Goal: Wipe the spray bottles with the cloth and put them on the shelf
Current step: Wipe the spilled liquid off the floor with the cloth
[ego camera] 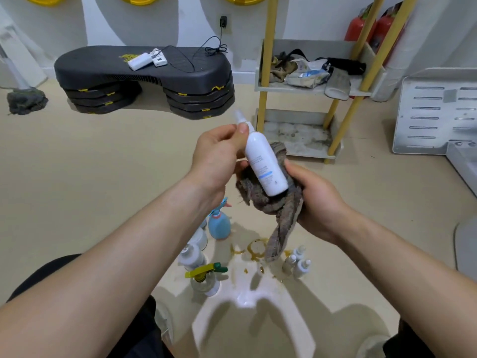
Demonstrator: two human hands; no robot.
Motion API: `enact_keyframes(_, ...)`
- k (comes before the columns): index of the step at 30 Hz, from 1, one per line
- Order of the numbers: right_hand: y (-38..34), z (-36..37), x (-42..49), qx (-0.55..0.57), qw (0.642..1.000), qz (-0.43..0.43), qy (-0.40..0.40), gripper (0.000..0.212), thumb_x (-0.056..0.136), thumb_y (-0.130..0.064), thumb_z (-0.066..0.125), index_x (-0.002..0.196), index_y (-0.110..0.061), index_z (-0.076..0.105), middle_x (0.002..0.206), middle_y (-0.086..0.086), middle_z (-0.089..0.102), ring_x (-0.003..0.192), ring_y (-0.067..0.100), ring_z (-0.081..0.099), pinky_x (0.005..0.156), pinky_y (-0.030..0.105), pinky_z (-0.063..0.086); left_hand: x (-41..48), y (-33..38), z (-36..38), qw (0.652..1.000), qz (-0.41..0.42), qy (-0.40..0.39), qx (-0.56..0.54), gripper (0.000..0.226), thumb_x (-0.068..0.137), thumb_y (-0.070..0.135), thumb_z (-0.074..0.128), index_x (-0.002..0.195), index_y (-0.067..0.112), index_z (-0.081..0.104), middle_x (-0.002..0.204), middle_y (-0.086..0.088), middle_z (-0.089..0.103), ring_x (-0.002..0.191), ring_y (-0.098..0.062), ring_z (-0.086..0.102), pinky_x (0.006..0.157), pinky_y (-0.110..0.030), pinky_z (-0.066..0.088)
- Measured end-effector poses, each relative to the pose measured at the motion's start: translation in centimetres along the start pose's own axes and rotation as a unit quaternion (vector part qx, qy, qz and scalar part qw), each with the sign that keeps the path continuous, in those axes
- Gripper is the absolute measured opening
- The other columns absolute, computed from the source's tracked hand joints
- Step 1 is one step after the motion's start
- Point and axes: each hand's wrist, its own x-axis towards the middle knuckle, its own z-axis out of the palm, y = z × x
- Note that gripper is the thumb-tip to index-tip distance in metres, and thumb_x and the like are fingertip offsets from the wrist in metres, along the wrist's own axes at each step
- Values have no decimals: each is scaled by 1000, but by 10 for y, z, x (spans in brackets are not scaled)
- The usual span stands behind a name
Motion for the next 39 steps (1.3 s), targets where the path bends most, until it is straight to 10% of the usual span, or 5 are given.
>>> enact_keyframes(11, -26, 3, -10, 111, 986, 98, -73, 41, 91, -41, 53, 103, -6, 71, 89, 14, 67, 69, 26, 63, 63, 34, 54, -3, 0, -6, 987, 86, -114, 77, 21, 102, 11, 52, 107, -4, 66, 69, 11, 59, 57, 6, 51, 56, -4, 39)
enact_keyframes(19, 11, 2, 1, -460, 836, -292, 57, 47, 101, -27, 55, 147, -27, 44, 129, -12, 63, 118, 4, 58, 96, 23, 45, -3, -21, 3, 990, 80, 36, 110, 24, 93, 28, 70, 89, 4, 72, 78, 1, 66, 70, -7, 56, 68, -19, 45)
enact_keyframes(26, 1, 7, 3, -48, 985, -156, 48, 26, 105, -14, 49, 128, -5, 57, 107, 10, 72, 98, 22, 70, 85, 36, 59, -21, -29, 14, 994, 71, 26, 79, 11, 95, 25, 67, 102, 19, 72, 96, 7, 75, 80, -4, 68, 66, -31, 54)
enact_keyframes(33, -3, -1, 12, 214, 972, -65, 72, 48, 105, -33, 44, 144, -5, 44, 137, 31, 57, 126, 49, 57, 99, 72, 44, -42, -51, 26, 972, 154, -48, 172, 48, 76, 17, 77, 111, 41, 55, 105, 18, 62, 93, -19, 67, 73, -29, 56)
enact_keyframes(39, -21, -11, 9, 178, 979, -58, 82, 54, 104, -34, 43, 145, 1, 43, 135, 28, 60, 126, 43, 59, 107, 59, 45, -34, -44, 22, 989, 87, -84, 85, 44, 82, 8, 80, 115, 32, 65, 110, 1, 68, 85, -23, 72, 81, -30, 59)
